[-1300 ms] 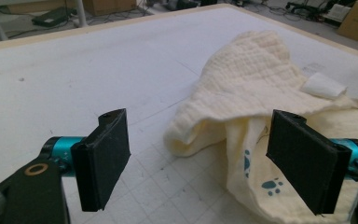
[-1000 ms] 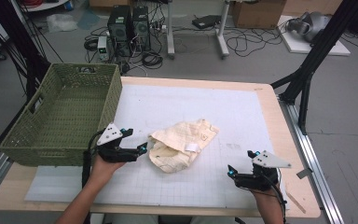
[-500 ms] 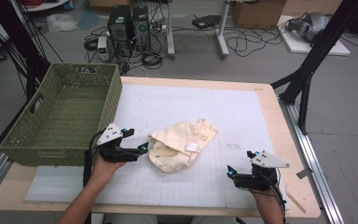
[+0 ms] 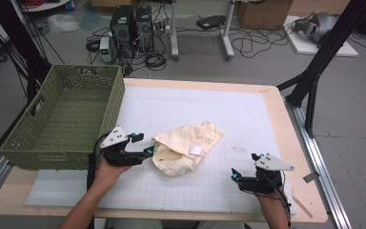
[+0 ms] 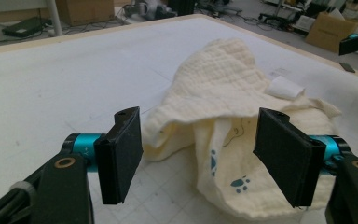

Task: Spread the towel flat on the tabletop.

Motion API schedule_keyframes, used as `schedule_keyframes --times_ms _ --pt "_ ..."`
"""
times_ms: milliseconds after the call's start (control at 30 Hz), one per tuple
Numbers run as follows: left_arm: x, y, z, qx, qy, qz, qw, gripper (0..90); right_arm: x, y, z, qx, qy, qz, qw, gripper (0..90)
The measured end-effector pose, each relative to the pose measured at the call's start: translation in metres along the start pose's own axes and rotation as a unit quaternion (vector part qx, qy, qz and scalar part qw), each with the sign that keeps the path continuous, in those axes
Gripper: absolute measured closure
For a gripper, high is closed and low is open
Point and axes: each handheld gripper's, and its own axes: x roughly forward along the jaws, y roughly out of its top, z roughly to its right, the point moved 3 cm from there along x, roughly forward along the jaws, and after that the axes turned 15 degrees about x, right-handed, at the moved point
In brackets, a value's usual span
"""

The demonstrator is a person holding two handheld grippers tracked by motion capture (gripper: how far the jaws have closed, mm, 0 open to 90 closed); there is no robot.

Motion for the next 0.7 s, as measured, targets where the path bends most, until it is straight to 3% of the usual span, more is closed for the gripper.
schedule_keyframes --times_ms 133,233,267,367,433,500,567,600,700 --pt "0.007 0.008 0.000 0.003 -0.014 0.005 0.9999 32.9 -0.001 -0.001 0.000 0.005 0.002 -0.001 1.0000 9.8" --pt "0.021 0.015 0.001 0.018 -0.024 -0.007 0.9995 31.8 -0.002 0.001 0.001 0.009 0.000 0.005 1.0000 9.8" --pt "0.034 0.017 0.003 0.024 -0.031 -0.022 0.9990 30.6 -0.002 0.002 0.001 0.012 0.001 0.007 0.9999 9.7" --pt "0.052 0.016 0.007 0.029 -0.050 -0.049 0.9971 29.1 -0.002 0.002 0.001 0.009 0.001 0.006 0.9999 9.8" --pt "0.056 0.016 0.008 0.031 -0.051 -0.052 0.9969 29.5 -0.001 0.001 0.000 0.007 0.001 0.005 1.0000 9.8" --pt "0.065 0.011 0.010 0.044 -0.059 -0.069 0.9949 30.6 -0.001 0.001 -0.001 0.008 0.002 0.002 1.0000 9.8" --pt "0.067 0.008 0.011 0.052 -0.053 -0.082 0.9939 38.5 0.000 0.001 0.000 0.005 0.005 0.002 1.0000 9.8" --pt "0.070 0.006 0.010 0.065 -0.031 -0.097 0.9927 44.9 0.000 0.000 -0.001 0.006 0.006 0.000 1.0000 9.8" --pt "0.070 0.005 0.009 0.081 -0.021 -0.096 0.9918 64.0 0.001 0.000 -0.003 0.005 0.010 -0.006 0.9999 9.8"
